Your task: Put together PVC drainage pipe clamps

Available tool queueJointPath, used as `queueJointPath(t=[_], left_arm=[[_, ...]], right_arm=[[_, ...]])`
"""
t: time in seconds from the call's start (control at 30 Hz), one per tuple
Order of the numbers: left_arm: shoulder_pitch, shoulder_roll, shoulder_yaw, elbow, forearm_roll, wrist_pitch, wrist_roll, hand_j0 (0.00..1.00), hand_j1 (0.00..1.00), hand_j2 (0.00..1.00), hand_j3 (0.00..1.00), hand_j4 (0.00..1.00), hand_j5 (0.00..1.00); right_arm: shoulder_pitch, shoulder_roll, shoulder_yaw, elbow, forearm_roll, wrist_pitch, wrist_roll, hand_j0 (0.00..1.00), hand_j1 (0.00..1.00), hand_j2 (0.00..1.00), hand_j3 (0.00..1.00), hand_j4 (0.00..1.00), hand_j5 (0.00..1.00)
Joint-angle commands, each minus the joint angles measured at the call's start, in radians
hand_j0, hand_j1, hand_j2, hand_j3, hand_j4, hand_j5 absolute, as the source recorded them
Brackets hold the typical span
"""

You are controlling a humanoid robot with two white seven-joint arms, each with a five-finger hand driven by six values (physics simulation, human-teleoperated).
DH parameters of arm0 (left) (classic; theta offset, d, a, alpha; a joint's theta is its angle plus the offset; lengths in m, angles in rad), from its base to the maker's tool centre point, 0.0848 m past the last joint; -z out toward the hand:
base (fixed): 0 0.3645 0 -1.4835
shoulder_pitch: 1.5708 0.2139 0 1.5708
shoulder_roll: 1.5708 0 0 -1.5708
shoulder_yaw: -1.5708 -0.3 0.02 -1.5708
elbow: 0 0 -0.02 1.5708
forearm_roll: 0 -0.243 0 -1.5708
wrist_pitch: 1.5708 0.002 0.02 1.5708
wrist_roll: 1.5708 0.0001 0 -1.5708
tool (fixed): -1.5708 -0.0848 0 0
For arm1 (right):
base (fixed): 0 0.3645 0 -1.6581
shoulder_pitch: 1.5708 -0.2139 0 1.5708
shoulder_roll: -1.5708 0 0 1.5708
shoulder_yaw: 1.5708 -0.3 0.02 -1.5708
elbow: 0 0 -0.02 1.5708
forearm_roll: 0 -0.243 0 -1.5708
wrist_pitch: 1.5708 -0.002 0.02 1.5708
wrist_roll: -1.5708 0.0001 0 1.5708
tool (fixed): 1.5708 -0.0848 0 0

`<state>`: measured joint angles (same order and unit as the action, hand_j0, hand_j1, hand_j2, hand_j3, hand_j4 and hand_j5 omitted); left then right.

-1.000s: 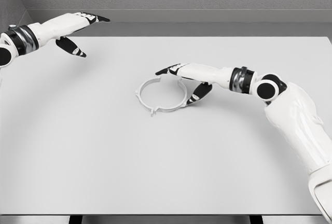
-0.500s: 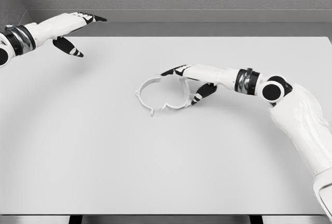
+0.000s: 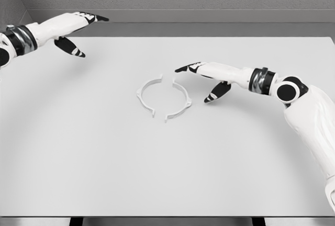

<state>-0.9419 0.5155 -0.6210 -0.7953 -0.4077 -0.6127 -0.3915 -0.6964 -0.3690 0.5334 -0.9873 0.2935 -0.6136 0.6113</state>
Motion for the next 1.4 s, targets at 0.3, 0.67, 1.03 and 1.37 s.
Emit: queueJointPath(t=[0.3,0.67,1.03,1.37], left_arm=[[0.014,-0.115,-0.009,0.048,0.0,0.002,-0.055,1.0,1.0,1.0,1.0,1.0,1.0],[0.003,-0.262,-0.011,0.036,-0.272,0.002,-0.055,1.0,1.0,1.0,1.0,1.0,1.0],[0.009,-0.262,-0.013,0.03,-0.266,0.002,-0.055,1.0,1.0,1.0,1.0,1.0,1.0],[0.014,-0.285,-0.013,0.033,-0.261,0.002,-0.055,1.0,1.0,1.0,1.0,1.0,1.0]], right_arm=[[0.034,-0.217,-0.199,-0.017,-0.128,0.003,0.0,1.0,1.0,1.0,1.0,1.0,1.0],[0.025,-0.245,-0.145,-0.027,-0.128,0.003,0.0,1.0,1.0,1.0,1.0,1.0,1.0],[0.02,-0.245,-0.132,-0.051,-0.128,0.003,0.0,1.0,1.0,1.0,1.0,1.0,1.0],[0.017,-0.243,-0.124,-0.051,-0.128,0.003,0.0,1.0,1.0,1.0,1.0,1.0,1.0]])
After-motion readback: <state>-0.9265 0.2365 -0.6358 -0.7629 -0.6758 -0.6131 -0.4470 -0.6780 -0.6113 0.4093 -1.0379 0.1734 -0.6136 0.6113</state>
